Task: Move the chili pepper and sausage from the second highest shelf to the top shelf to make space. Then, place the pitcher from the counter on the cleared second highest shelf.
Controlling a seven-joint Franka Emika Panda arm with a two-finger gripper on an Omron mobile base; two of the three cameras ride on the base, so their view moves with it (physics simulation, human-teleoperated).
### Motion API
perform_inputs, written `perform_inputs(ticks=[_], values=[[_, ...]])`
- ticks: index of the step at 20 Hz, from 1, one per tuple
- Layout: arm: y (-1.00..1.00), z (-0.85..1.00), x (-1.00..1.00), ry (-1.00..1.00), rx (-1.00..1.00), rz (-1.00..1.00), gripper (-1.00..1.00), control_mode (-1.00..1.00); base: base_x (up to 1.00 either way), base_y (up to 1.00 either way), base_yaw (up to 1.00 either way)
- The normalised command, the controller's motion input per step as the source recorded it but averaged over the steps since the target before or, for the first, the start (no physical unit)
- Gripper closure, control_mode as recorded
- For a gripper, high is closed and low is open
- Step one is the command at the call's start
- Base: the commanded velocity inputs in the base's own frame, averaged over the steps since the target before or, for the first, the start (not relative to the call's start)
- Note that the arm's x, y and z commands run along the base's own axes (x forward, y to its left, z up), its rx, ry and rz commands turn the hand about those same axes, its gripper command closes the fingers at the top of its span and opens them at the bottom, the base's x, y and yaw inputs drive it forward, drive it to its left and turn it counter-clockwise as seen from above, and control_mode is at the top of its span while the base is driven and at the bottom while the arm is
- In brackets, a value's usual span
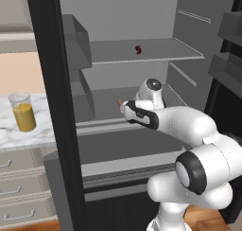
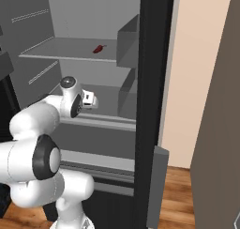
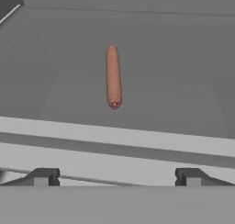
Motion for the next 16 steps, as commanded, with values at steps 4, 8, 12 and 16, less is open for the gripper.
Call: perform_inputs(ticks=[4, 8, 12, 16], values=[[0.05, -0.21, 0.26, 0.0, 0.0, 0.0, -1.0, -1.0, 0.0, 0.0, 0.0], [0.05, -0.27, 0.31, 0.0, 0.0, 0.0, -1.0, -1.0, 0.0, 0.0, 0.0], [0.07, -0.23, 0.36, 0.0, 0.0, 0.0, -1.0, -1.0, 0.0, 0.0, 0.0], [0.08, -0.16, 0.38, 0.0, 0.0, 0.0, -1.0, -1.0, 0.0, 0.0, 0.0]])
